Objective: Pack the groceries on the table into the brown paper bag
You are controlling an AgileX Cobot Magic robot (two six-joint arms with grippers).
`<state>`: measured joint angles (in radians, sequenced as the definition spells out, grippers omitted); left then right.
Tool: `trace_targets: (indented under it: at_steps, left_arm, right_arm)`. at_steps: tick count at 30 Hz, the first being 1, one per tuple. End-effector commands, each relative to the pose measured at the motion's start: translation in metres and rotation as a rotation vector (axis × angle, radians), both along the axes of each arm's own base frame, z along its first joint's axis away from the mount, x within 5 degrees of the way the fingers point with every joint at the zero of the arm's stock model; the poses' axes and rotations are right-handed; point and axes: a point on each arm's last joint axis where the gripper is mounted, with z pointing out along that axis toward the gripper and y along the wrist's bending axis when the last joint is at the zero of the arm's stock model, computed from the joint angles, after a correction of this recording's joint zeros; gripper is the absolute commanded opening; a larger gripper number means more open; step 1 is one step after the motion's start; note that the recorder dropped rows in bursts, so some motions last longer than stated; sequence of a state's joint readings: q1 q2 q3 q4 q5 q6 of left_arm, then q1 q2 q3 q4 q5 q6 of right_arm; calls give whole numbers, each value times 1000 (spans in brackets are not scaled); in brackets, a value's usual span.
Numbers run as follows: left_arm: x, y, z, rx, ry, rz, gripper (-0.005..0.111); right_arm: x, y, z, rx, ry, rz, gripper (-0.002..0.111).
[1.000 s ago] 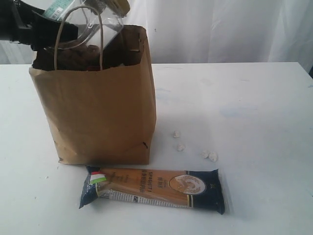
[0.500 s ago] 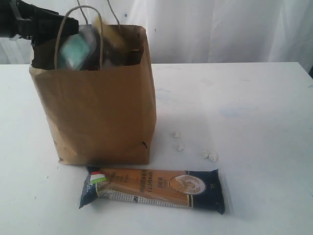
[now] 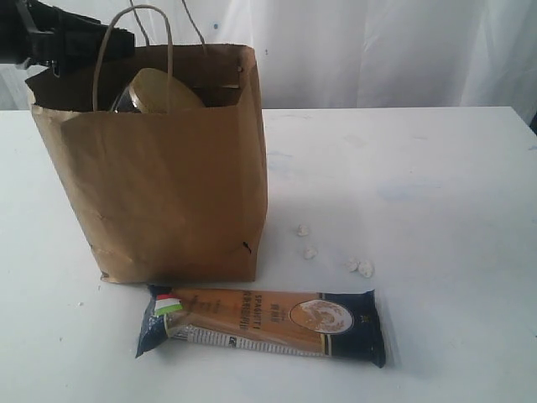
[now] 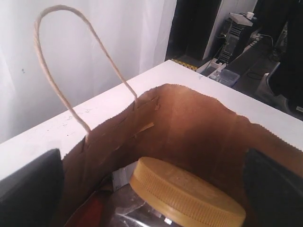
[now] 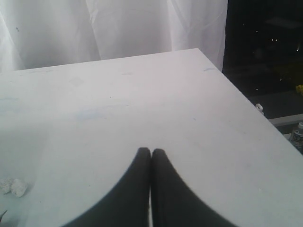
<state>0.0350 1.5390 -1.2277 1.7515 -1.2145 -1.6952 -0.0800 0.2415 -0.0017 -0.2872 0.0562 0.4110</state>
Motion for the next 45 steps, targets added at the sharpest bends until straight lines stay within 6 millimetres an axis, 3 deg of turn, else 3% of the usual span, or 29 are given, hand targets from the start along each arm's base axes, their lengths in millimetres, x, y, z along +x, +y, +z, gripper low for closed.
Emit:
trace_targets:
  at_steps: [1, 5, 8, 17, 25, 35, 39, 45]
  left_arm:
    - [-3, 0, 6, -23, 7, 2, 103]
    - [-3, 0, 6, -66, 78, 20, 103]
    - [-2, 0, 10, -51, -8, 10, 103]
    - [10, 7, 73, -61, -207, 133, 103]
    - [8, 34, 125, 37, -433, 512, 102]
    - [-1, 78, 148, 43, -508, 1034, 91]
    - [-2, 93, 149, 50, -509, 1195, 69]
    - [-2, 101, 129, 213, -500, 1268, 5]
  right_arm:
    - [0, 0, 0, 7, -5, -1, 0]
    - [0, 0, 0, 7, -5, -1, 0]
    - [0, 0, 0, 7, -5, -1, 0]
    - [0, 0, 0, 7, -5, -1, 0]
    - [0, 0, 0, 7, -5, -1, 0]
    - [0, 0, 0, 7, -5, -1, 0]
    - [0, 0, 0, 7, -5, -1, 0]
    - [0, 0, 0, 7, -5, -1, 0]
